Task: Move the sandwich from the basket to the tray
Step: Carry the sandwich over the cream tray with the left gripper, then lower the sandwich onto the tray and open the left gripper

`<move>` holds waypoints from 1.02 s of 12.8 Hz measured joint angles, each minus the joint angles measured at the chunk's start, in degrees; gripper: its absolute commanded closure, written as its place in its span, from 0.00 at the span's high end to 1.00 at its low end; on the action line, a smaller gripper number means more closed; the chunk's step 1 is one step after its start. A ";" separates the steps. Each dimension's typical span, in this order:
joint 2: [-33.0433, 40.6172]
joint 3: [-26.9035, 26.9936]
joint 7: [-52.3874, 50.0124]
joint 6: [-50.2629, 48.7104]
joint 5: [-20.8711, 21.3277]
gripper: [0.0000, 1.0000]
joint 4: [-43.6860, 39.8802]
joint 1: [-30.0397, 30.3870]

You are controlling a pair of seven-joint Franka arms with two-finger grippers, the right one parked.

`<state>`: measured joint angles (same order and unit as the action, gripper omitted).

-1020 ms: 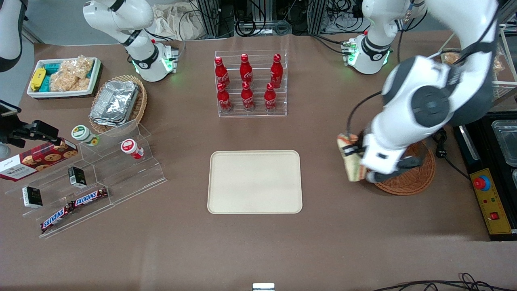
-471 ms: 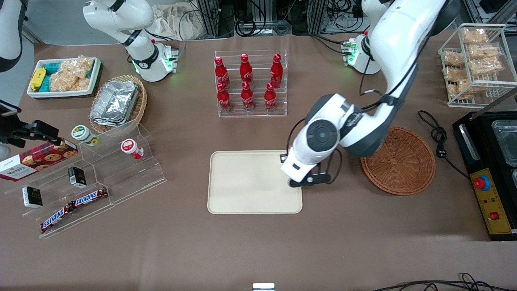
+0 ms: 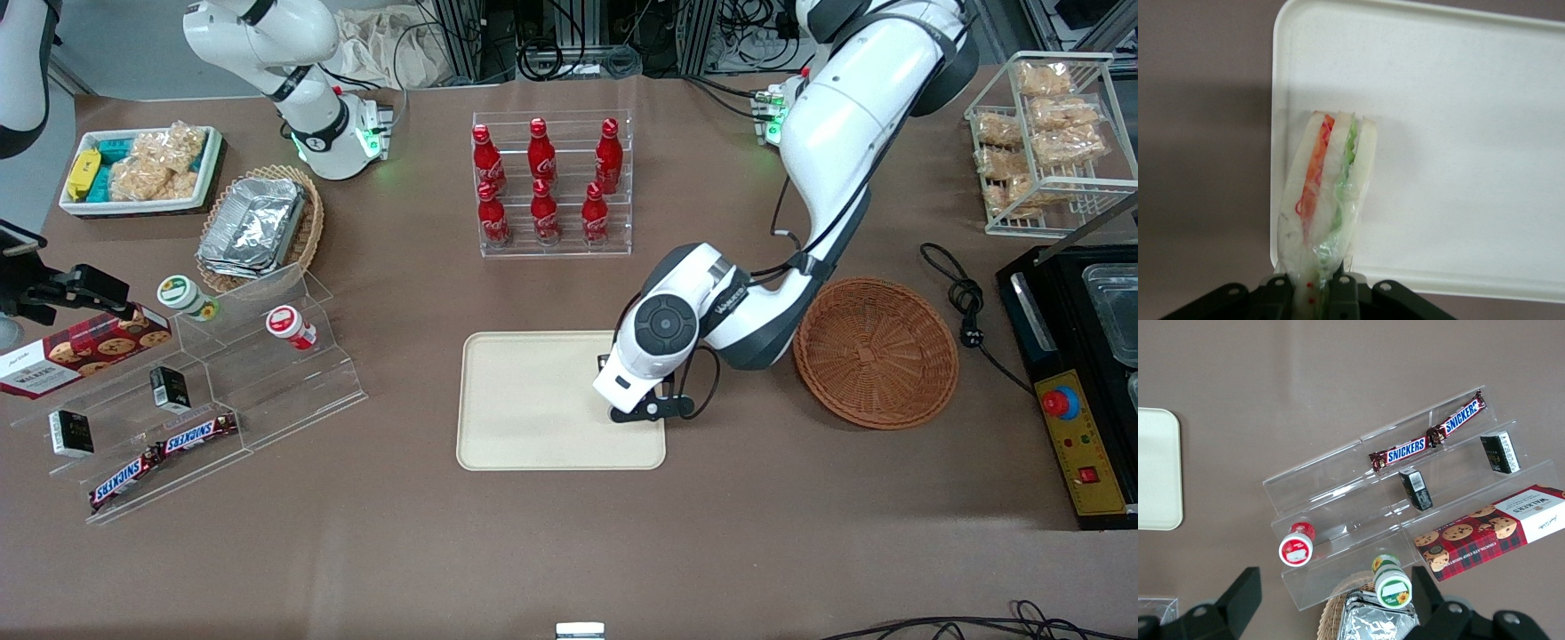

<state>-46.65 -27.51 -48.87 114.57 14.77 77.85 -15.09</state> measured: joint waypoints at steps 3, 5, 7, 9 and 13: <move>-1.56 0.06 0.00 0.19 0.64 0.88 -0.15 -0.02; -1.95 0.15 0.00 0.22 1.77 0.99 -0.38 0.04; -1.87 0.16 -0.03 0.14 2.08 0.99 -1.43 0.06; -0.85 0.22 -1.97 -0.40 2.21 0.99 -2.86 0.38; 7.71 0.62 -4.51 -8.33 2.35 0.99 -4.48 4.97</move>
<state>-38.94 -26.89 -53.38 106.24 17.12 73.37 -10.12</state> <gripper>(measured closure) 0.004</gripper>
